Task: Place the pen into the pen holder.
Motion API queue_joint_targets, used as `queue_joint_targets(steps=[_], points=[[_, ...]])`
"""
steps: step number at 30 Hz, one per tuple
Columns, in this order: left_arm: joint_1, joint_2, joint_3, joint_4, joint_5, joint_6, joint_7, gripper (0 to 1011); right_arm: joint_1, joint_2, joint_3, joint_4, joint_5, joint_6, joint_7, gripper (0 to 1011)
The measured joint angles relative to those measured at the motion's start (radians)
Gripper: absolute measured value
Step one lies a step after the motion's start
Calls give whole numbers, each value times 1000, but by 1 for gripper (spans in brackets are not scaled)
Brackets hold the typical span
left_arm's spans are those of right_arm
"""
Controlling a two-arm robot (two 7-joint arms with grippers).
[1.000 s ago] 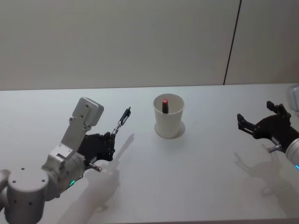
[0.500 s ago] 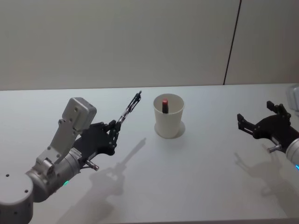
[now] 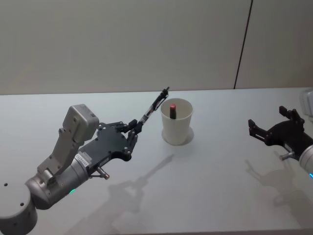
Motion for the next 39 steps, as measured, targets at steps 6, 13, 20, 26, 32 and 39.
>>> queue_joint_targets(steps=[6, 13, 20, 26, 32, 39], points=[[-24, -19, 7, 35, -20, -47, -76, 99, 0, 0, 0, 0, 0, 0, 0, 1001], [-67, -52, 19, 94, -42, -84, -183, 99, 0, 0, 0, 0, 0, 0, 0, 1001], [-112, -84, 30, 151, -53, -101, -275, 99, 0, 0, 0, 0, 0, 0, 0, 1001], [-152, -111, 41, 198, -52, -106, -345, 99, 0, 0, 0, 0, 0, 0, 0, 1001], [-185, -135, 54, 235, -37, -100, -392, 99, 0, 0, 0, 0, 0, 0, 0, 1001], [-214, -157, 69, 267, -8, -84, -419, 99, 0, 0, 0, 0, 0, 0, 0, 1001]])
